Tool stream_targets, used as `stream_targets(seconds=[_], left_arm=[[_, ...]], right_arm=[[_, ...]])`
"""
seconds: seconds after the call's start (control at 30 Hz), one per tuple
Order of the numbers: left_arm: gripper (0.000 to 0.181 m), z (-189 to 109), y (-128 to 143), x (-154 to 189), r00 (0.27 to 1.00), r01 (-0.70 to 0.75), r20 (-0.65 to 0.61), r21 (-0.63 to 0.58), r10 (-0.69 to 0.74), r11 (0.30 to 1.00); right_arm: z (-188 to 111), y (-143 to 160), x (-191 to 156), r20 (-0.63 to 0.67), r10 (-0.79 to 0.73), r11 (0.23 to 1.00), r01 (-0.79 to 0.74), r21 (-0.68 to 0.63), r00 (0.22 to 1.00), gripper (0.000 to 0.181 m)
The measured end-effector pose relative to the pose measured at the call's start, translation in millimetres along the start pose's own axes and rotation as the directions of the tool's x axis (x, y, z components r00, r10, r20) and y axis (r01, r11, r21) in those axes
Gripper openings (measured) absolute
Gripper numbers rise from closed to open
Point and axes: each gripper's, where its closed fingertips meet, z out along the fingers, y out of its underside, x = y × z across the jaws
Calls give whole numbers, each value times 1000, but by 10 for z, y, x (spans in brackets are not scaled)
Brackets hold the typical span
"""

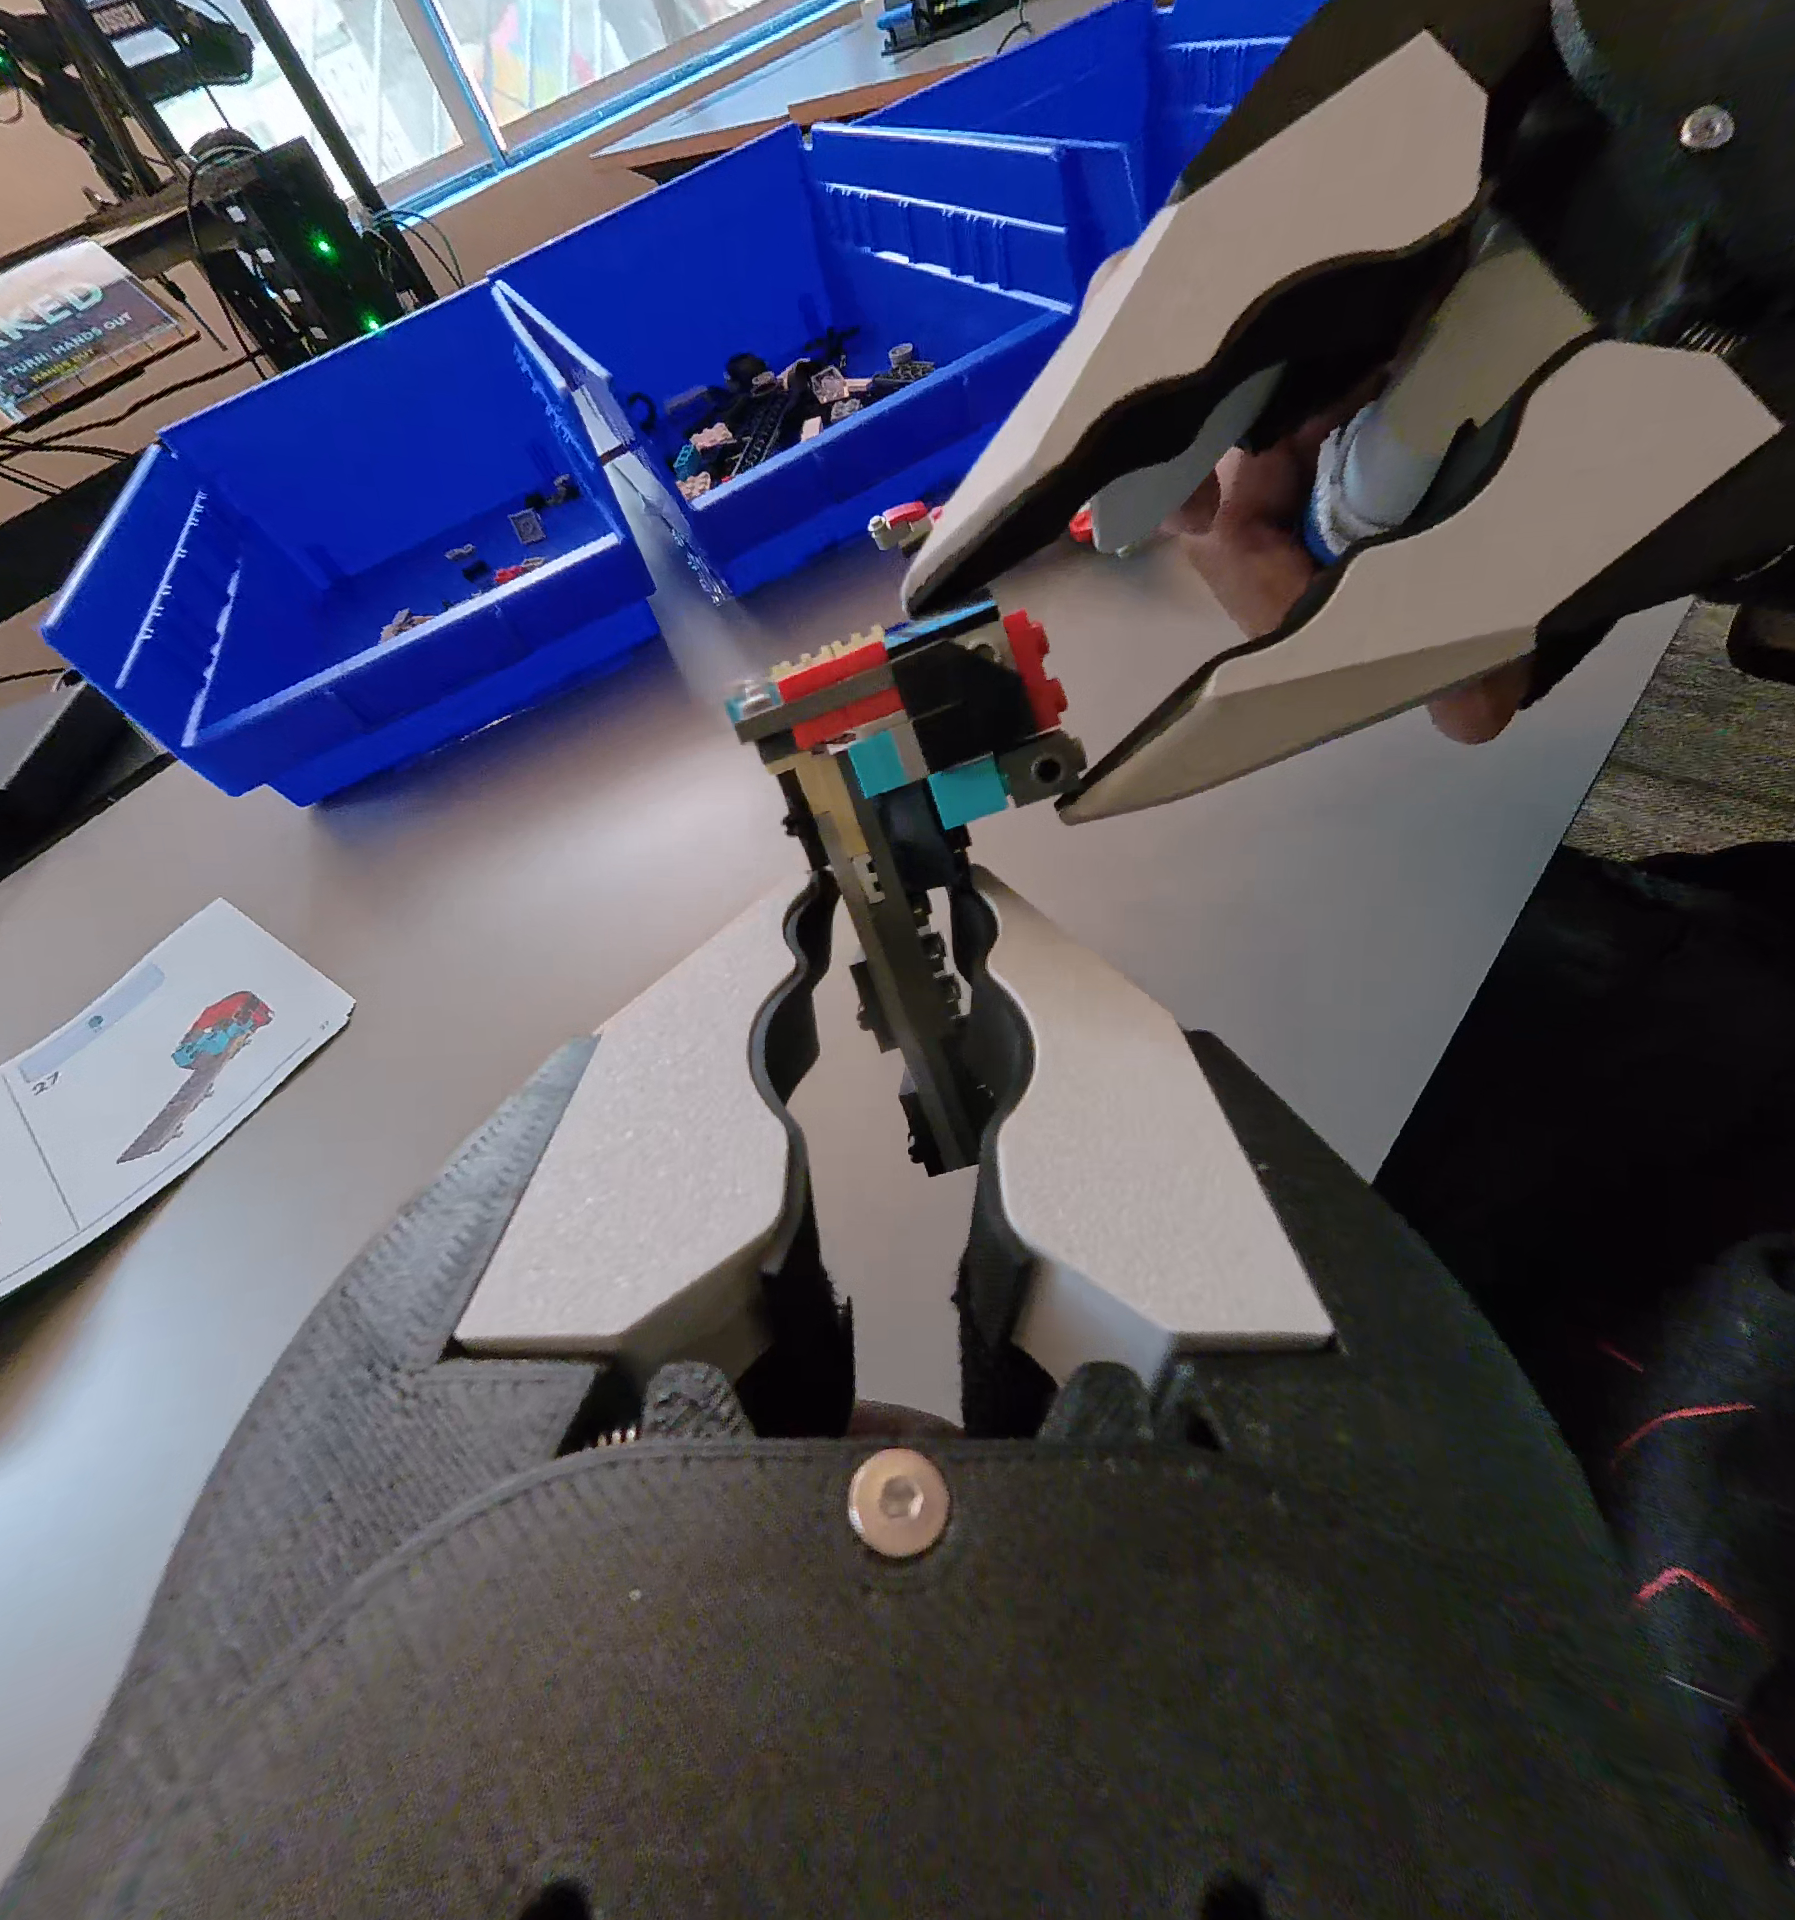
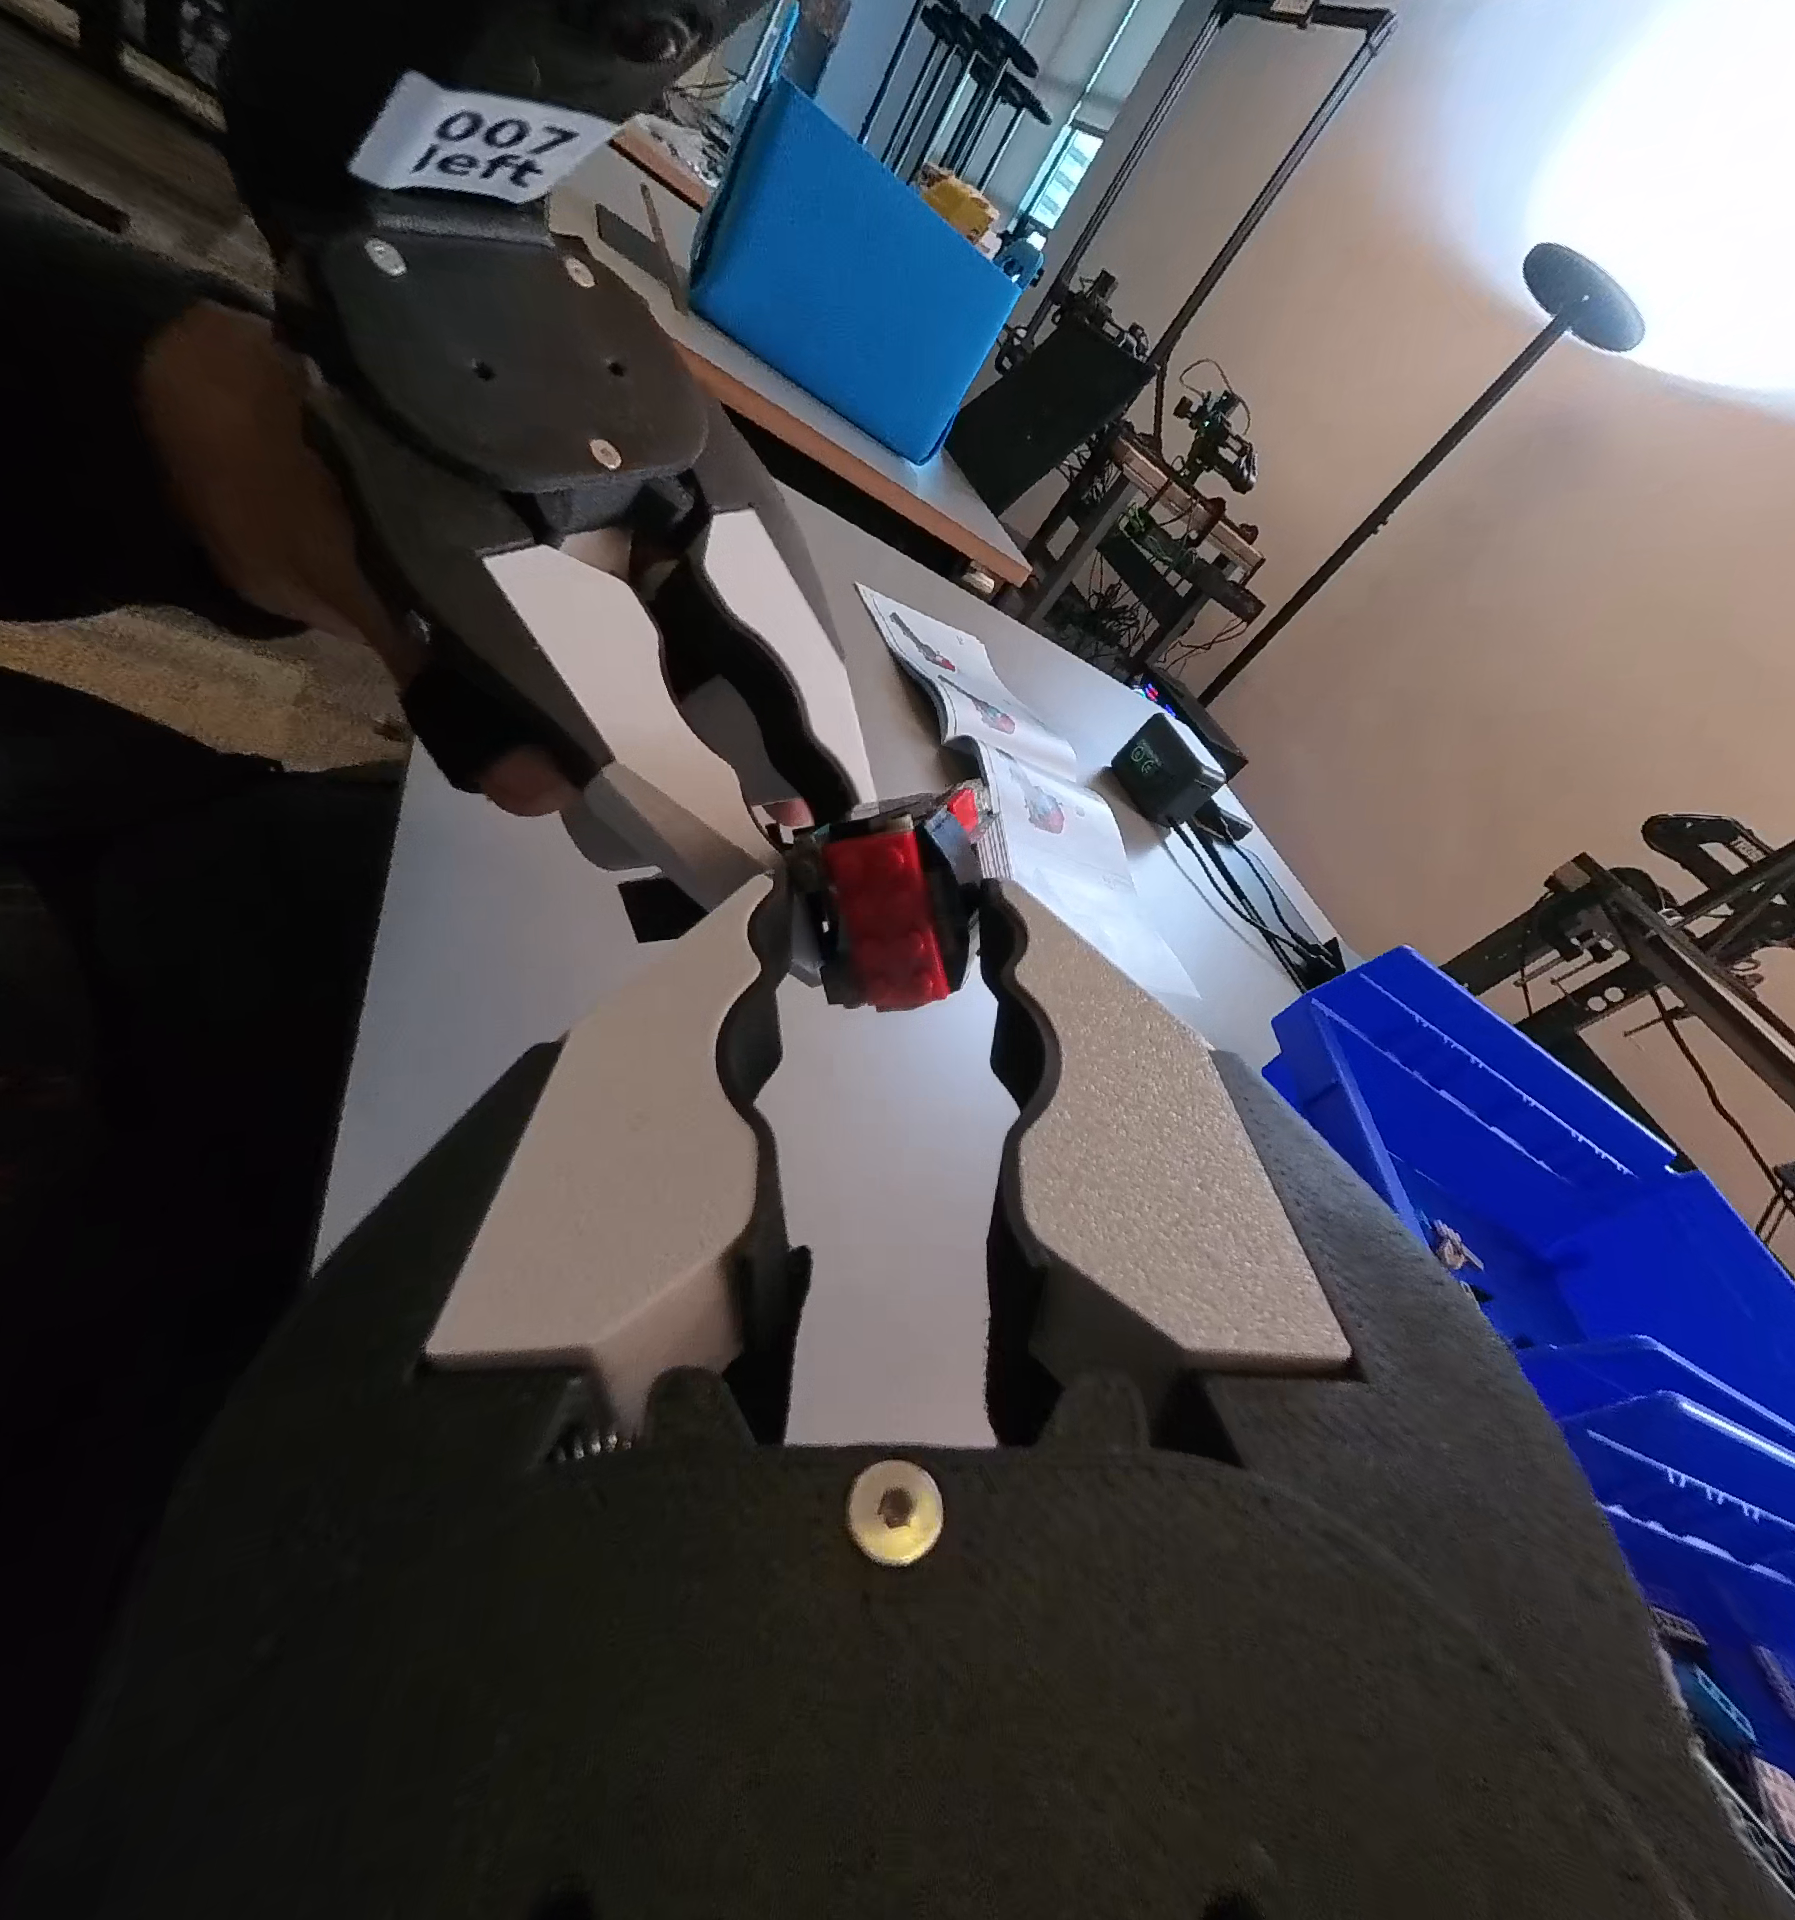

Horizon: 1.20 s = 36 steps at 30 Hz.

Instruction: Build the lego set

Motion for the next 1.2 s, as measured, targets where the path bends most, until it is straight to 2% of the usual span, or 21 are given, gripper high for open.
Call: stream_targets(seconds=[0.17, 0.37, 0.67, 0.97, 1.2], left_arm=[[31, -6, -23, 3, 1000, 22, -4, 16, -22, 1000], [24, 6, -34, -3, 1000, 14, 19, 31, -15, 999], [23, 8, -30, -4, 1000, 16, 18, 33, -16, 999], [22, 12, -4, 15, 999, -44, 32, 7, 44, 999], [22, 2, -45, 32, 998, -58, 41, 19, 57, 998]], right_arm=[[6, -34, -1, -1, 23, 999, -23, 22, 1000, 36], [-9, -27, 3, 6, 30, 999, -30, 21, 1000, 37], [-60, -82, 0, 44, 79, 995, -82, 58, 996, 38], [-39, -24, -43, 62, 61, 998, -62, 18, 996, 37], [-59, -57, -30, 75, 96, 994, -99, 40, 993, 37]])
